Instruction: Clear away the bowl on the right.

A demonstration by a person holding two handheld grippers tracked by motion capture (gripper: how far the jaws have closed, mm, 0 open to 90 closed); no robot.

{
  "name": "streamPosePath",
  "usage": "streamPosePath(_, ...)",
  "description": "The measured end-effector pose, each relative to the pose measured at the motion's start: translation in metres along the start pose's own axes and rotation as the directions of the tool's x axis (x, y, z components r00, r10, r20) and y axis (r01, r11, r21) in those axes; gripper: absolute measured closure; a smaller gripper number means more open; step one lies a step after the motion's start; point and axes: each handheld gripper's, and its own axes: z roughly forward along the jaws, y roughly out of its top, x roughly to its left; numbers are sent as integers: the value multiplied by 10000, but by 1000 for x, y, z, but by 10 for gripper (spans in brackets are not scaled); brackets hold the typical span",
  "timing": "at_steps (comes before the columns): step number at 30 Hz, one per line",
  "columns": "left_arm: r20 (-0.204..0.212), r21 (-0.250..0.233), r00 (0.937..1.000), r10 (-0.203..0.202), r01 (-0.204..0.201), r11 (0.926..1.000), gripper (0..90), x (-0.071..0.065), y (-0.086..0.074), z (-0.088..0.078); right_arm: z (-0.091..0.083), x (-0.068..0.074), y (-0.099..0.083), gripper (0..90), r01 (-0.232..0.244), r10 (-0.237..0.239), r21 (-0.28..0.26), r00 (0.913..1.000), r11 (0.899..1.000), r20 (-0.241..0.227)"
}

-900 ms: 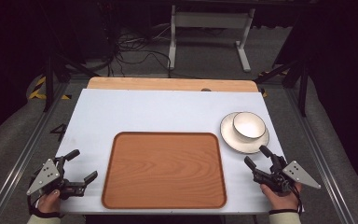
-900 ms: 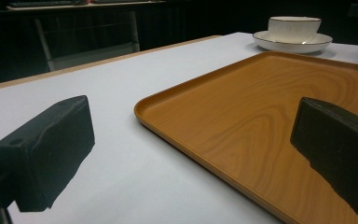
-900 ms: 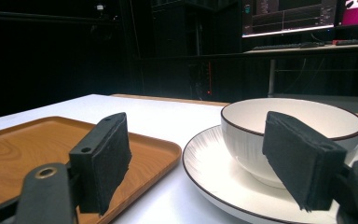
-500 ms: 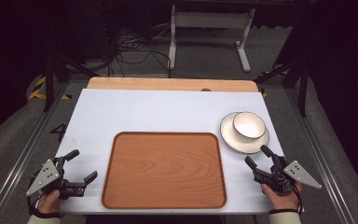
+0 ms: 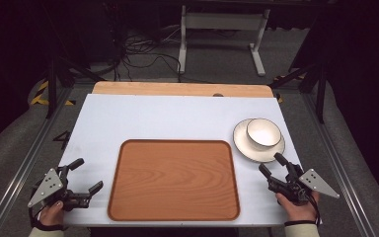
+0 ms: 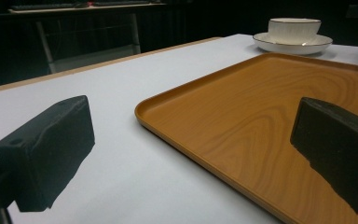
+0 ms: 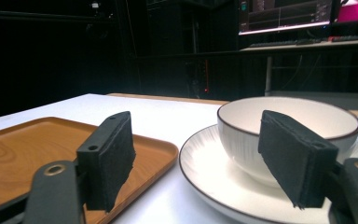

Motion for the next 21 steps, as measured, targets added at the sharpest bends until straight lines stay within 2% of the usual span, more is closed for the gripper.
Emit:
streamPosePath(11, 69, 48, 9999, -129, 128, 9999, 3, 1, 0, 0, 10, -3, 31, 290, 71, -70, 197, 10000, 9998, -62)
streamPosePath(21, 90, 66, 9998, -149, 148, 9999, 3, 1, 0, 1, 21, -2, 59, 301, 415, -401, 537, 9988, 9977, -272)
